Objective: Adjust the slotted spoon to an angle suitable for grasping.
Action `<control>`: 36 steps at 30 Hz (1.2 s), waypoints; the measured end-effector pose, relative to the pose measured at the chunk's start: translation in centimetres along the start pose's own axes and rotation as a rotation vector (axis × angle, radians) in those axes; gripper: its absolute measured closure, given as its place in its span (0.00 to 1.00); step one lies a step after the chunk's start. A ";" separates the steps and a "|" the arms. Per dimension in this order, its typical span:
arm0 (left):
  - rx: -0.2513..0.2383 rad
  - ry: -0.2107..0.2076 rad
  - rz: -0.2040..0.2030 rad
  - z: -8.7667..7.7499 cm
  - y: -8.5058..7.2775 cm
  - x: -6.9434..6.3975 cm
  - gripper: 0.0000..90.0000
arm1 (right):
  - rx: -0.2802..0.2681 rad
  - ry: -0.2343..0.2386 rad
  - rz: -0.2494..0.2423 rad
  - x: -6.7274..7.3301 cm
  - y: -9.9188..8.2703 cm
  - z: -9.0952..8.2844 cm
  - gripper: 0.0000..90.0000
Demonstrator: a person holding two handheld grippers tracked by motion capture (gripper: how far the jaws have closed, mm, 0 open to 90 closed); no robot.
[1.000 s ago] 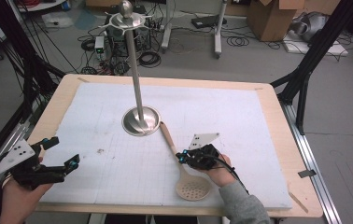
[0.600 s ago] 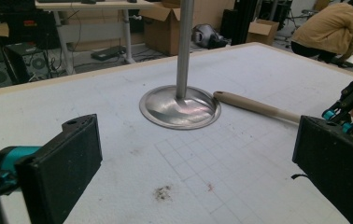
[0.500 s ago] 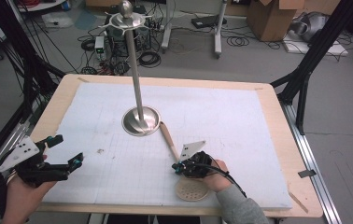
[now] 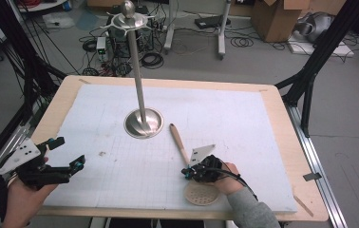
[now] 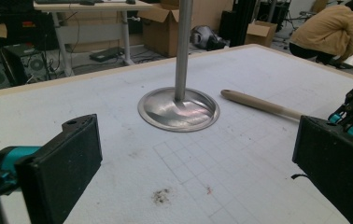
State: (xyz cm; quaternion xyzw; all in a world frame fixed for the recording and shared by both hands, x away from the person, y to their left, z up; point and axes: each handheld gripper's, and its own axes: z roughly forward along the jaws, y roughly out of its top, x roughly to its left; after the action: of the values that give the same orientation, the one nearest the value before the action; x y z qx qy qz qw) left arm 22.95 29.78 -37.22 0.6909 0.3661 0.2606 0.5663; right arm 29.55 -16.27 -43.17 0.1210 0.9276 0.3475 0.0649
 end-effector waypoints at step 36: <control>0.006 0.009 -0.001 -0.2 -0.2 0.1 0.02 | -0.087 -0.162 0.252 -5.4 -4.8 -3.2 1.00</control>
State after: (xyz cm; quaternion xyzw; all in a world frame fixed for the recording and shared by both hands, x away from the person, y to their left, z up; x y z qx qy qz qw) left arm 22.80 29.98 -37.37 0.6912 0.3695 0.2623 0.5629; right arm 33.20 -23.21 -43.79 0.2611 0.8808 0.3820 0.1006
